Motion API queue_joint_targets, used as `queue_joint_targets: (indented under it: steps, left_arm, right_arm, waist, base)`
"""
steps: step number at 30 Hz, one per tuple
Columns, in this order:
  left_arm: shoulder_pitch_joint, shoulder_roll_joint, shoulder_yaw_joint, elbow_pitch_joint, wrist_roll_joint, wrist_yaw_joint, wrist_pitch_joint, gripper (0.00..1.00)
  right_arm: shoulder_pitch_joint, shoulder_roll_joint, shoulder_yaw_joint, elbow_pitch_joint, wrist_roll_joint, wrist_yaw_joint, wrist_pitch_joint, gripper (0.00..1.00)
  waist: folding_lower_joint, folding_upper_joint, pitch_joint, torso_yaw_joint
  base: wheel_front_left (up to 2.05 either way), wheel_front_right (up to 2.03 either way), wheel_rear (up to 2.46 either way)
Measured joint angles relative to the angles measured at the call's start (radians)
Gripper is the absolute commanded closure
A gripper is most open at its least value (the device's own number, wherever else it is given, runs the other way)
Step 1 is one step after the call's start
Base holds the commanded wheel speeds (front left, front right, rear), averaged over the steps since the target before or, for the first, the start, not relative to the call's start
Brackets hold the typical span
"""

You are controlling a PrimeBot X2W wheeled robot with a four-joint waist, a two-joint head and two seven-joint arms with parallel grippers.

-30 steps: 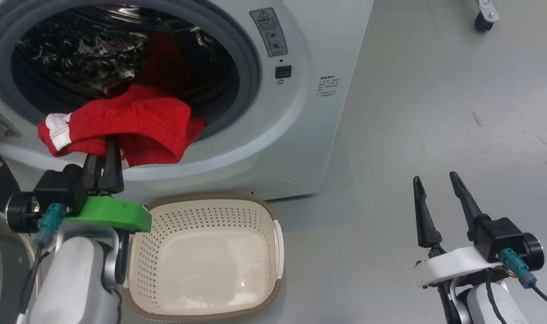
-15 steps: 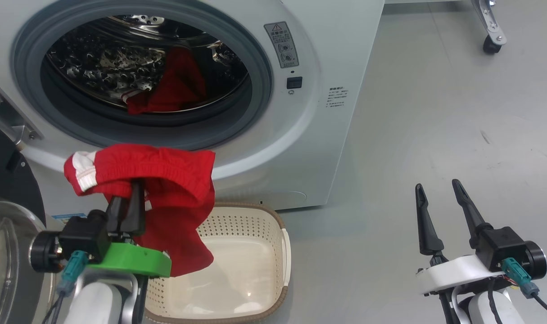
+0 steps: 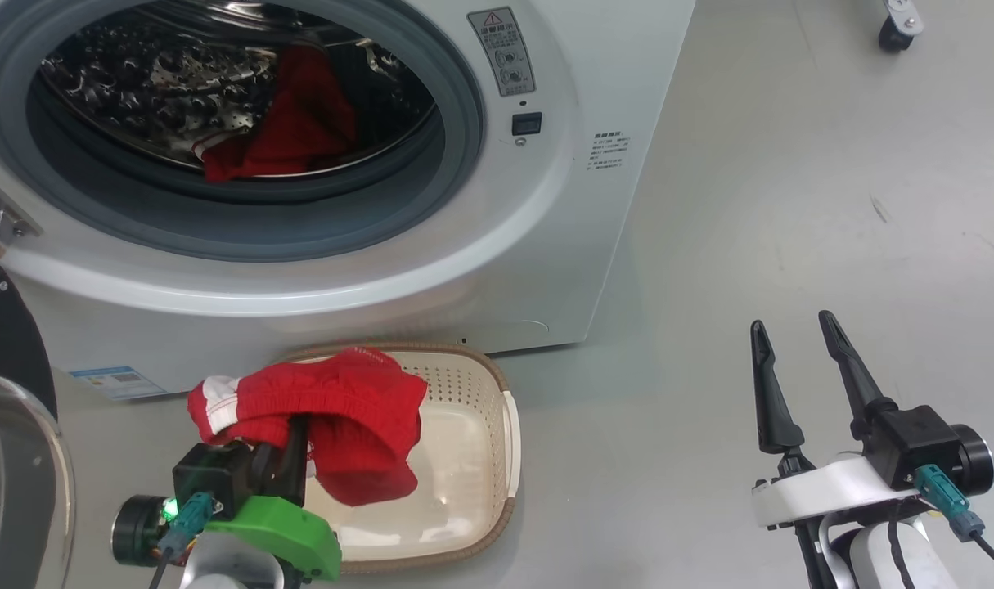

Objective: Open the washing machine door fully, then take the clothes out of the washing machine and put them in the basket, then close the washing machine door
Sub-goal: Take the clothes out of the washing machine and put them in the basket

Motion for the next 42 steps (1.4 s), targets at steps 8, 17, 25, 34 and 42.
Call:
queue_joint_targets:
  steps: [8, 17, 25, 34, 42]
  left_arm:
    - [-0.029, -0.005, -0.003, 0.085, -0.022, -0.005, 0.042, 1.0]
    - [-0.17, -0.009, 0.007, 0.238, -0.04, -0.013, 0.114, 1.0]
    - [-0.263, 0.01, 0.05, 0.388, -0.068, -0.013, 0.191, 1.0]
    - [-0.378, 0.019, 0.082, 0.506, -0.11, -0.013, 0.254, 1.0]
    - [-0.435, 0.042, 0.104, 0.608, -0.124, -0.019, 0.294, 1.0]
  right_arm:
    - [-0.025, 0.0, 0.007, -0.032, 0.0, 0.001, 0.0, 0.0]
    - [-0.079, 0.004, 0.02, -0.056, 0.003, 0.004, 0.0, 0.0]
    - [-0.147, 0.009, 0.06, -0.071, 0.012, 0.02, 0.0, 0.0]
    - [-0.192, 0.011, 0.063, -0.081, 0.021, 0.022, 0.0, 0.0]
    - [-0.228, 0.015, 0.066, -0.085, 0.023, 0.027, 0.0, 0.0]
  waist:
    - [0.0, 0.0, 0.07, -0.02]
    - [0.0, 0.0, 0.168, -0.052]
    - [0.0001, 0.0, 0.253, -0.101]
    - [0.0001, 0.0, 0.354, -0.158]
    - [0.0001, 0.0, 0.431, -0.199]
  base:
    - [0.0, 0.0, 0.0]
    - [0.0, 0.0, 0.0]
    - [0.0, 0.0, 0.0]
    - [0.0, 0.0, 0.0]
    - [0.0, 0.0, 0.0]
